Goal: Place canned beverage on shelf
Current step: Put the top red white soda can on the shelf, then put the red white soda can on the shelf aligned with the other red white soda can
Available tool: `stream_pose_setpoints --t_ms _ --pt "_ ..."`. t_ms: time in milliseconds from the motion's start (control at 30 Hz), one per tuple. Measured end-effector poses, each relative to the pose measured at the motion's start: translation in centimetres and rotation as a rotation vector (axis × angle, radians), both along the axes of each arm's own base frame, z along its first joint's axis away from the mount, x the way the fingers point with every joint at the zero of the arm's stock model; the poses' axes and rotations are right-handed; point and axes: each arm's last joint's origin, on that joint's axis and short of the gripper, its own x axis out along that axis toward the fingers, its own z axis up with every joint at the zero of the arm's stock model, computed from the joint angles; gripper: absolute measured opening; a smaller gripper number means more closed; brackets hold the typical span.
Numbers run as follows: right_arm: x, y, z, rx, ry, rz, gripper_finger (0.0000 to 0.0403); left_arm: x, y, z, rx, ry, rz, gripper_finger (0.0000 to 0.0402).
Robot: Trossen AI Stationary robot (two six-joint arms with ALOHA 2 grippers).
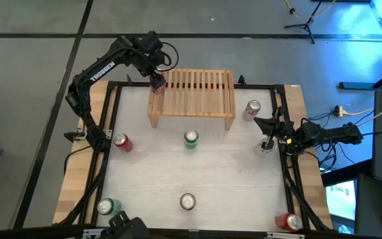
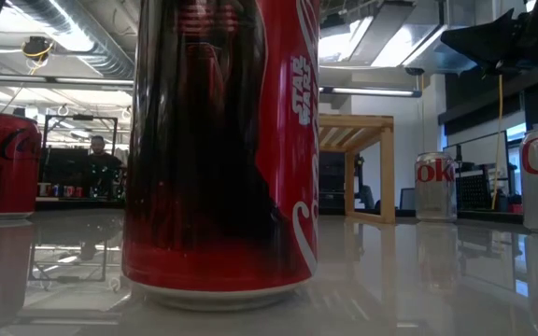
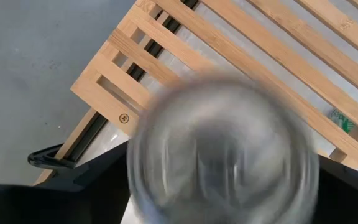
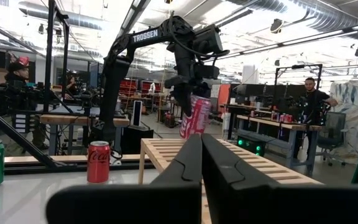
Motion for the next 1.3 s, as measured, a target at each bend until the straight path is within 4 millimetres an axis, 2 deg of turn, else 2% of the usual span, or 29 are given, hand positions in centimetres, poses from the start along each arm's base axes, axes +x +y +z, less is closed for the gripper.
stream_pose_setpoints --t_ms 233,533,633,767,900,1000,1100,1300 --pt "0.0 0.0 0.0 0.0 0.0 0.0 0.0001 0.2 -0.2 0.0 0.004 0.005 -0.009 0.0371" --pt "0.0 0.0 0.0 0.001 -0.004 0.0 0.0001 0.1 -0.3 0.2 0.019 0.009 -0.02 0.0373" --pt "0.0 0.0 0.1 0.003 -0.013 0.0 0.0001 -0.1 -0.4 1.3 0.055 -0.008 -0.023 0.0374" --pt "-0.1 0.0 0.2 0.003 -0.017 0.0 0.0001 -0.3 -0.9 4.4 0.139 -0.092 -0.018 0.0374" --pt "0.0 0.0 0.1 0.002 -0.012 0.0 0.0001 -0.1 -3.1 7.5 0.167 -0.215 -0.071 0.0374" --pt "0.0 0.0 0.0 -0.001 0.001 0.0 0.0001 0.3 -5.6 8.7 0.144 -0.277 -0.162 0.0374" --pt "0.0 0.0 0.0 -0.003 0.001 0.008 0.0001 1.0 -8.3 9.0 0.132 -0.269 -0.215 0.0374" --pt "0.0 0.2 0.2 -0.024 -0.02 0.073 0.0001 2.7 -14.4 8.4 0.122 -0.171 -0.263 0.0374"
